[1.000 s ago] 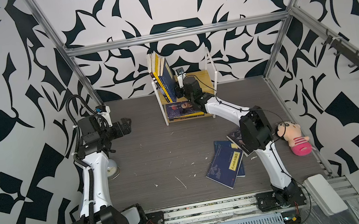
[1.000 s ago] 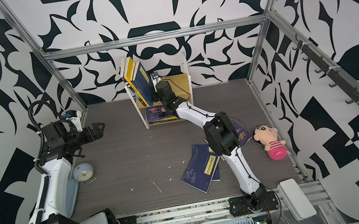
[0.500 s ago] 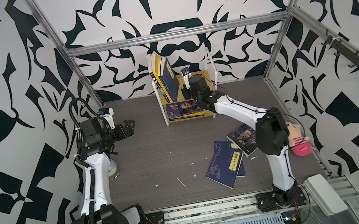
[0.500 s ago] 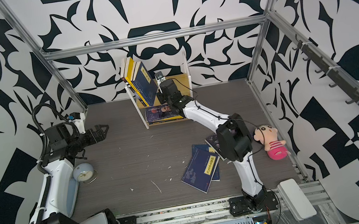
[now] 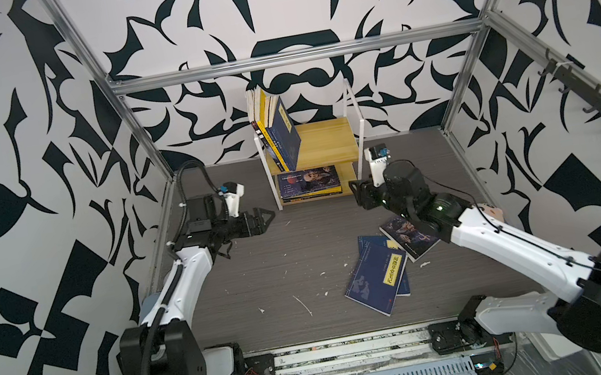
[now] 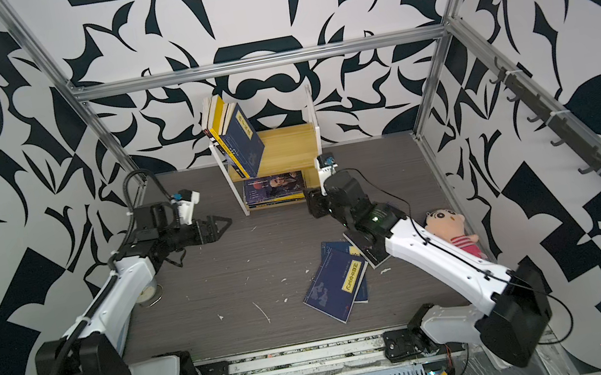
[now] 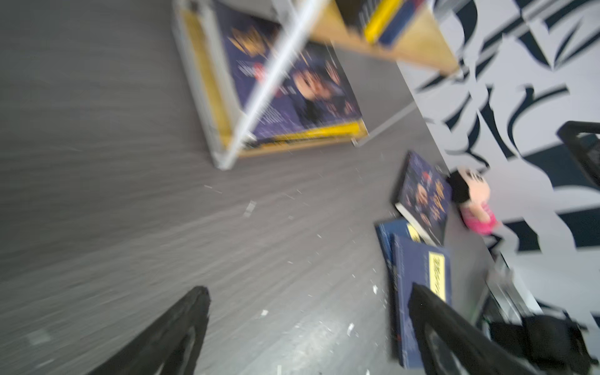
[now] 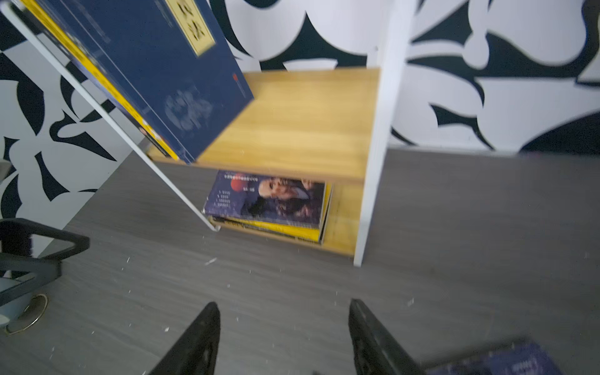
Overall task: Stacking books/files
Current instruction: Rotate the book on the book.
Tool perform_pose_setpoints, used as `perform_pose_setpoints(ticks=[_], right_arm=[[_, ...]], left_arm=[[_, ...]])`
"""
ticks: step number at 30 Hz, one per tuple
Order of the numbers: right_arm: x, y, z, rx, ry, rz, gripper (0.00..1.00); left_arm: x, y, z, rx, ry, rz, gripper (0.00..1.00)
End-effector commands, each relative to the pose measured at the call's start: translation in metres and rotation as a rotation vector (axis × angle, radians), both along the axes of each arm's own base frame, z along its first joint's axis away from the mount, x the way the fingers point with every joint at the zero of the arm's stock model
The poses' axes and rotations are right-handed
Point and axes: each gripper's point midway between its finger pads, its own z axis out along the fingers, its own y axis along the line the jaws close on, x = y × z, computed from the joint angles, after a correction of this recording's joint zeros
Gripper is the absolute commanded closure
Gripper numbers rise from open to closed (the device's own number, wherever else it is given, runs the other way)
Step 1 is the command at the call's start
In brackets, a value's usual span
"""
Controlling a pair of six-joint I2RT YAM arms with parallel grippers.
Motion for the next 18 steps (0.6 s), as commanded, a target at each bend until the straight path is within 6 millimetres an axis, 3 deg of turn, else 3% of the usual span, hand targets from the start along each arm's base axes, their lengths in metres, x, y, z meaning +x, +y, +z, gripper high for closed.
perform_pose_setpoints(ticks=[1, 8, 12, 18], right_arm=[[-0.035, -0.016, -0.033, 0.113, 0.173, -0.058, 0.35], [-0.084, -0.051, -0.109, 0.088, 0.448, -0.169, 0.35], [-0.105, -0.052, -0.146, 0.146, 0.602, -0.184, 0.39], [-0.124, -0.065, -0.175, 0.156, 0.677, -0.253, 0.45]], left_arm=[[-0.015, -0.040, -0.014, -0.016, 0.044, -0.118, 0.00], [-0.055, -0.120, -0.053, 0.027, 0.168, -0.337, 0.00], [-0.077, -0.157, -0.070, 0.055, 0.253, -0.429, 0.00], [-0.093, -0.194, -0.097, 0.101, 0.415, -0.494, 0.04]])
